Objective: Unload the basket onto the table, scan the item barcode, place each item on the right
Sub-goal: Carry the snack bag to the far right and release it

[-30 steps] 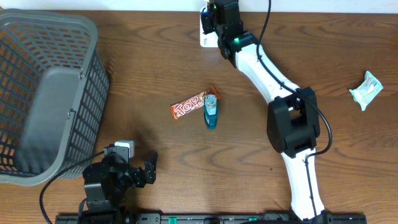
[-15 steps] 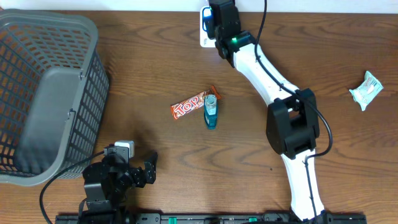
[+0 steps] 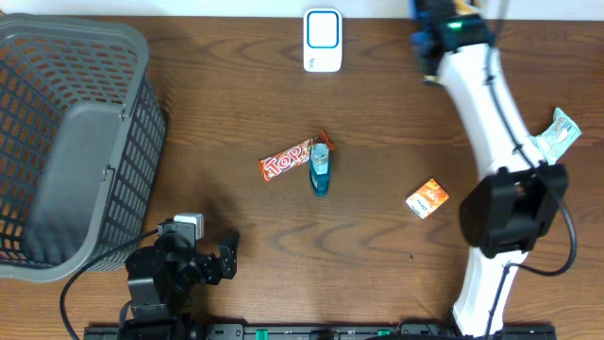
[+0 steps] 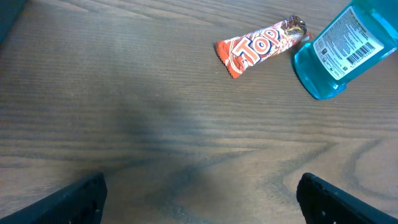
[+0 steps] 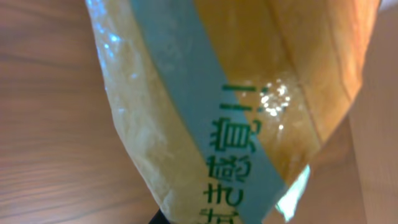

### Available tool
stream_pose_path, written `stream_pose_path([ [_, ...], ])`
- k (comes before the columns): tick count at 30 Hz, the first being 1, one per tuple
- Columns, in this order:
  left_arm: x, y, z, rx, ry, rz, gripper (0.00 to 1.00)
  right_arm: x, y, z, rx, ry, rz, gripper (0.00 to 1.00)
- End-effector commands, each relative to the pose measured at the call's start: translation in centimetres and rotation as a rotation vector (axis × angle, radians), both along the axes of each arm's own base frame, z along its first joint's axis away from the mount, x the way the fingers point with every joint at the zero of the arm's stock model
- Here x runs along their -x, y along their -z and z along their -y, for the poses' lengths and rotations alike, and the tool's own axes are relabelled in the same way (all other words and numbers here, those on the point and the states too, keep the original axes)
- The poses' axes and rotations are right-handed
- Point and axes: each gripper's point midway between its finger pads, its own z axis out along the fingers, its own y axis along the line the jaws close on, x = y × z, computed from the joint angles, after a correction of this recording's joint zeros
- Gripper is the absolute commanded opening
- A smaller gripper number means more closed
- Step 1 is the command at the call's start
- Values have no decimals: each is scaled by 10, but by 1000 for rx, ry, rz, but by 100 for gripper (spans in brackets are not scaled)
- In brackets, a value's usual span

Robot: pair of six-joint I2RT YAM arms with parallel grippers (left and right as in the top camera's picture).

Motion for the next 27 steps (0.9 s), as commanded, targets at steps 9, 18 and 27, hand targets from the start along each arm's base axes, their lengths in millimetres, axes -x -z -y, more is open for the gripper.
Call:
stream_pose_path([
  [9, 0, -1, 0, 2, -2, 2, 98, 46, 123, 144, -290, 376, -135, 1],
  [18, 0, -1, 0, 2, -2, 2, 98, 100, 130, 256, -287, 616, -101, 1],
  [27, 0, -1, 0, 2, -2, 2, 98, 128, 100, 308, -524, 705, 56, 45],
])
